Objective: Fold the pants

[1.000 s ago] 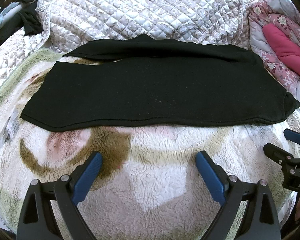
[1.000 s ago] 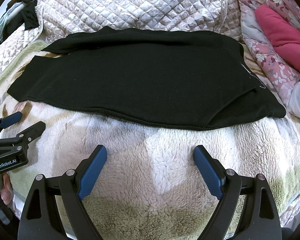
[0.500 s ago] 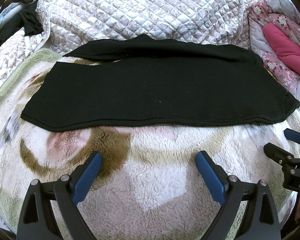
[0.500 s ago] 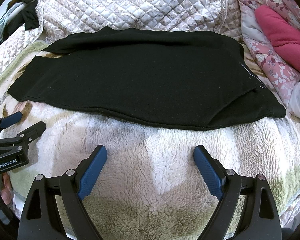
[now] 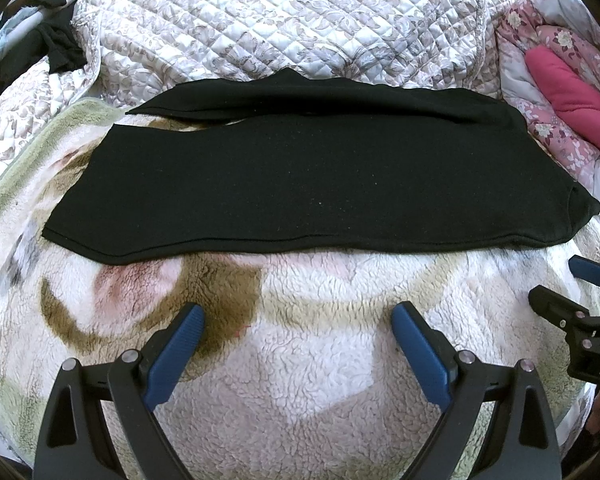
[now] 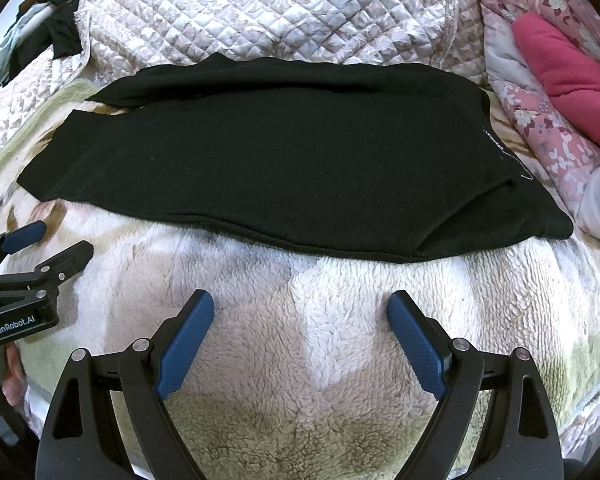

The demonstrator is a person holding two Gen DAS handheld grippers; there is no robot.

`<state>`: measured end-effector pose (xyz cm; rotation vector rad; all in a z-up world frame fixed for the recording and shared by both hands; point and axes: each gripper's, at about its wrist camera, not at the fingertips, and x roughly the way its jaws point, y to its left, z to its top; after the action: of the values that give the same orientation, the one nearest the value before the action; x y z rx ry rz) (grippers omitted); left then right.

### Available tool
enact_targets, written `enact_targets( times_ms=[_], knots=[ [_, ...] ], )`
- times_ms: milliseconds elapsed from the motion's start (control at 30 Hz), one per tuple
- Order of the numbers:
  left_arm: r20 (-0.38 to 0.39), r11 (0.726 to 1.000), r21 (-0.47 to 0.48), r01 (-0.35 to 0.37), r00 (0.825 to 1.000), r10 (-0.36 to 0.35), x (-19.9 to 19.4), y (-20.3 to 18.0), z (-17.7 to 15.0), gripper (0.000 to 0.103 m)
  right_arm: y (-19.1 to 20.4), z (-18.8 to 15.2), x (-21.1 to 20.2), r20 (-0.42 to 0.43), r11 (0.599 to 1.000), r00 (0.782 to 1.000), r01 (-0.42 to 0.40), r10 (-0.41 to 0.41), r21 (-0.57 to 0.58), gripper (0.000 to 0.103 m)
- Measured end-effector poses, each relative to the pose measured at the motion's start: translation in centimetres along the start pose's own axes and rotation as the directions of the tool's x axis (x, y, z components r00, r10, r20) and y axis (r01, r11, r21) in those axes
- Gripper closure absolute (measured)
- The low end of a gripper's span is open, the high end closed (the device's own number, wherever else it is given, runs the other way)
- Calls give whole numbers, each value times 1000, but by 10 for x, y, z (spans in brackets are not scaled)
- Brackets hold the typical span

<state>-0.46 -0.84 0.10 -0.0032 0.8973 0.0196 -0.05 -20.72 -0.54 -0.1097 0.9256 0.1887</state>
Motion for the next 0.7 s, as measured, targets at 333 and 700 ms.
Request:
enact_targets(
  times_ms=[333, 700],
  knots=[
    [2, 1000, 0, -1, 1000, 1, 0, 0, 0, 6, -1, 0, 0, -3, 1000, 1000, 0, 0, 2, 14],
    [2, 1000, 1, -2, 1000, 2, 0, 0, 0, 6, -1, 1, 0, -7, 1000, 1000, -2, 2, 2, 14]
  ],
)
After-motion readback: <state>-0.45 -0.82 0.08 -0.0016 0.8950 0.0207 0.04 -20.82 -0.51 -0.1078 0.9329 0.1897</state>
